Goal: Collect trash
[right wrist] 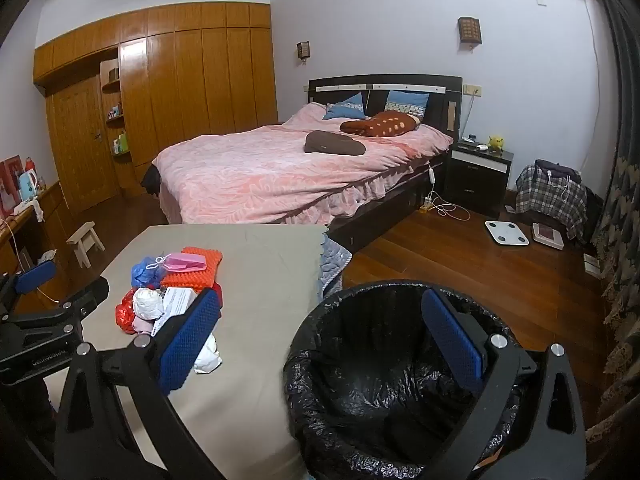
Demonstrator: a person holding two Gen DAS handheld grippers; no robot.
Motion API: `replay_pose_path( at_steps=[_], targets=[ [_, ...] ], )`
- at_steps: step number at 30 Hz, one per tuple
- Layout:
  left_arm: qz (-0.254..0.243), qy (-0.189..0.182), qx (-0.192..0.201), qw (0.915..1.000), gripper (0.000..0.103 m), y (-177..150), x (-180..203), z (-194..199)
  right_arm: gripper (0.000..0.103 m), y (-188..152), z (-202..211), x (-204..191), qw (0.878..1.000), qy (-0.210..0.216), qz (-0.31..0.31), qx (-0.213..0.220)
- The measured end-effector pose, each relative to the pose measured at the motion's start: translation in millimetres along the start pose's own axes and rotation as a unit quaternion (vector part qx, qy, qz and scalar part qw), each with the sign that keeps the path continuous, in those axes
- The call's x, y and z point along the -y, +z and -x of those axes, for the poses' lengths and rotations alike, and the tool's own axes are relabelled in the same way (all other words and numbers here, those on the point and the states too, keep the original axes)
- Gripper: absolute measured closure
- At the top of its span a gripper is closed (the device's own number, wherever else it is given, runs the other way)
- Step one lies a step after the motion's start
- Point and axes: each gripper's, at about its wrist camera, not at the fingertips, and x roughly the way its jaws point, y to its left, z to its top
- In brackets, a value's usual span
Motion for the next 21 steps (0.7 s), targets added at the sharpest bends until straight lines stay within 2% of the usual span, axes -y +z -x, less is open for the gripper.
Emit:
replay_pose_path(
  at_steps=[21],
  targets=[
    [0.0,-0.001,0.003,1.0,0.006,0.5,0.6,0.1,0.005,-0.5,-0.4,-0.6,1.0,0.0,0.0,0.002]
  ],
)
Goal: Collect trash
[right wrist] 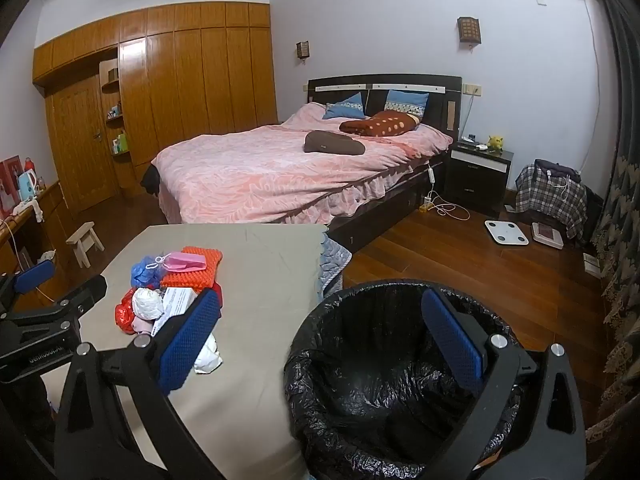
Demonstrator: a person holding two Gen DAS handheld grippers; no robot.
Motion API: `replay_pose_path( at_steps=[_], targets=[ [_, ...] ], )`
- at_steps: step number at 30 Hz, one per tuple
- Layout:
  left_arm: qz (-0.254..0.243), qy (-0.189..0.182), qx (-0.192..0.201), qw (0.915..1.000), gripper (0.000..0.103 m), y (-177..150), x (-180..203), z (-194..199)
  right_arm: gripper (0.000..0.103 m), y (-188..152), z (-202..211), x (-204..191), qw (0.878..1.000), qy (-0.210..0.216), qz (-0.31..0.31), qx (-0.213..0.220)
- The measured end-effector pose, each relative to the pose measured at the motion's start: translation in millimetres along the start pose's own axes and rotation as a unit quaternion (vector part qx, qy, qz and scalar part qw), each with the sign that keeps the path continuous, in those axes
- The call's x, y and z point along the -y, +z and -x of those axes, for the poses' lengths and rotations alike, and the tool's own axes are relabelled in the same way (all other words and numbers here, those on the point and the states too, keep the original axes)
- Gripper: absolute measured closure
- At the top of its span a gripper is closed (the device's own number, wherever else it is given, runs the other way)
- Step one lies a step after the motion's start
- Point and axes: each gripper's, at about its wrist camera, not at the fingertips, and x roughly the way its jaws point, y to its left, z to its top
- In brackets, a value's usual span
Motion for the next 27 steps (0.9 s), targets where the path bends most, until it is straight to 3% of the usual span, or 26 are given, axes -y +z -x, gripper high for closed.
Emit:
replay_pose_path(
  at_steps=[27],
  targets=[
    [0.003,-0.001,0.0,1.0,0.006,1.3,0.4,-1.1,0.005,-1.3,-0.7,0.0,1.0,0.0,0.0,0.0]
  ],
)
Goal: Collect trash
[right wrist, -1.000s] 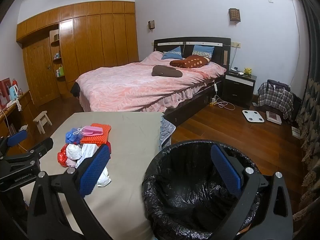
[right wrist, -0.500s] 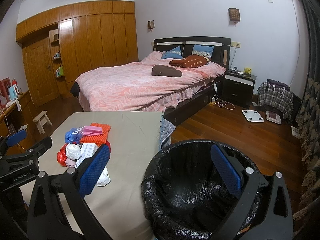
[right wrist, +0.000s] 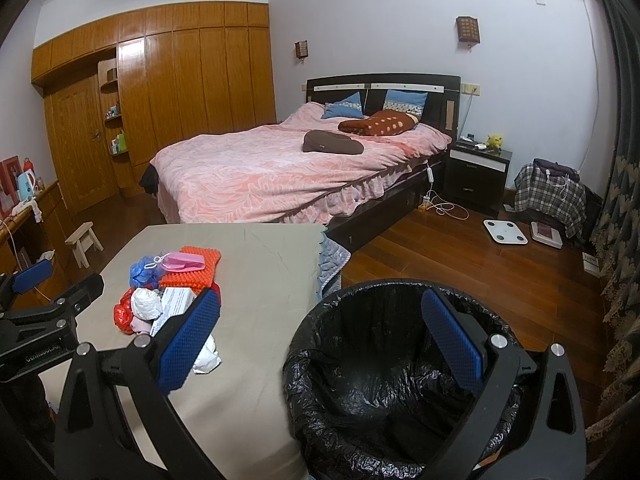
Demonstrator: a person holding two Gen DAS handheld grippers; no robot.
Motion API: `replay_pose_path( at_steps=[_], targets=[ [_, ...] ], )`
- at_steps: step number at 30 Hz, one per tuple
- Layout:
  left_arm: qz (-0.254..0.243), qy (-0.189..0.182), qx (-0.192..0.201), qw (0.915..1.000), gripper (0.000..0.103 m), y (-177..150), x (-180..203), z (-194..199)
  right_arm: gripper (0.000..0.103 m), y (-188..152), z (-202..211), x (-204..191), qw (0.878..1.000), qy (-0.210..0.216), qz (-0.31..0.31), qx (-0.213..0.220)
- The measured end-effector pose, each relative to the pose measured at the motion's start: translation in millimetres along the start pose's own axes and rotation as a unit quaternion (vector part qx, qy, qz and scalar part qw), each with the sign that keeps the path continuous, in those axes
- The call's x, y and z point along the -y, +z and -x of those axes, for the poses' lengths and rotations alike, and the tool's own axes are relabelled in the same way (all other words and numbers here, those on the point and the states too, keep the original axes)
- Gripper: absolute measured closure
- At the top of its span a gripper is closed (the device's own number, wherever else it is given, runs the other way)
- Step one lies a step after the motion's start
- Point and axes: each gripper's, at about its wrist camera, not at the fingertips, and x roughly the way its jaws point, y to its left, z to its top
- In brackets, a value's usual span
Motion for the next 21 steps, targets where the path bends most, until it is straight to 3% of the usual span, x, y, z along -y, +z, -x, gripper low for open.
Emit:
replay_pose_path(
  at_steps=[21],
  targets=[
    [0.002,-0.001,0.0,1.0,0.006,1.0,-2.9,1.6,0.005,0.6,-0.6,-0.5,1.0,0.0,0.0,0.0]
  ],
)
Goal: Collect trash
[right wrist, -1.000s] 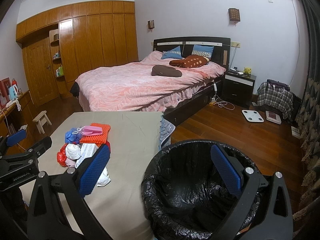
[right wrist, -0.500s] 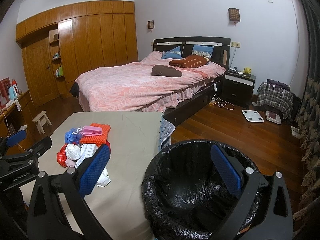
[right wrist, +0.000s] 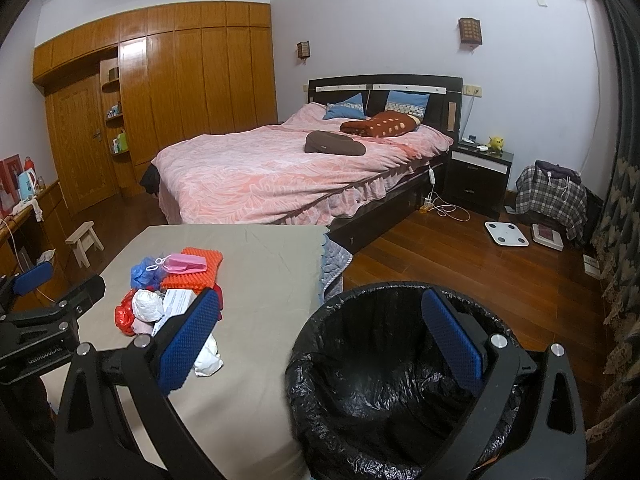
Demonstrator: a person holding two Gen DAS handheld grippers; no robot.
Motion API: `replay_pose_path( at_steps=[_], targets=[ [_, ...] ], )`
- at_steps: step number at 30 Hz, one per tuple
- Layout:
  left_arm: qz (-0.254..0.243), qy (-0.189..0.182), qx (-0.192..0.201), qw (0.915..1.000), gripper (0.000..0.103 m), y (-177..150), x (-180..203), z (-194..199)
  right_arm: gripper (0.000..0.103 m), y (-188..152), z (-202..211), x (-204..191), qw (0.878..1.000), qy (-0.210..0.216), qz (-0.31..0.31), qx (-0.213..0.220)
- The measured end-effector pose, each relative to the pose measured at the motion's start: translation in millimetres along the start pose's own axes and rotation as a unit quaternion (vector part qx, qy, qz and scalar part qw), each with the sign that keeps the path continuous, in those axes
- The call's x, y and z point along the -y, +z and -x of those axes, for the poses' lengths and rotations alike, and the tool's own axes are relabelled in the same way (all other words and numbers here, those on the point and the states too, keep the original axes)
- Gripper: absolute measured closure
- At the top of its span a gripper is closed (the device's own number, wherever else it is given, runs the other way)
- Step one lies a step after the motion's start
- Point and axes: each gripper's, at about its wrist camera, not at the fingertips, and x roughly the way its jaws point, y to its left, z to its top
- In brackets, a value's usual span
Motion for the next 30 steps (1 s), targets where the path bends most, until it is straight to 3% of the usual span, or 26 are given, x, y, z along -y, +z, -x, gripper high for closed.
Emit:
replay_pose_path(
  at_steps=[18,25,30],
  targets=[
    [0.001,0.003,0.0,1.0,0.006,2.1,-4.7,-0.8,0.005,0.8,-2.2,-5.6,1.0,0.004,0.003,-0.001],
    [0.011,0.014,0.001,0.9998,0.006,-6.6,-22.8,-13.5,0.005,0.0,-13.2,-15.1,1.0,0.012,0.006,-0.004],
    [0.017,0.041,0.01,0.999,0.006,-14.3,-45.5,-22.5,0.005,-4.1,-30.2,-32.3,0.999,0.032,0.013,-0.006]
  ],
)
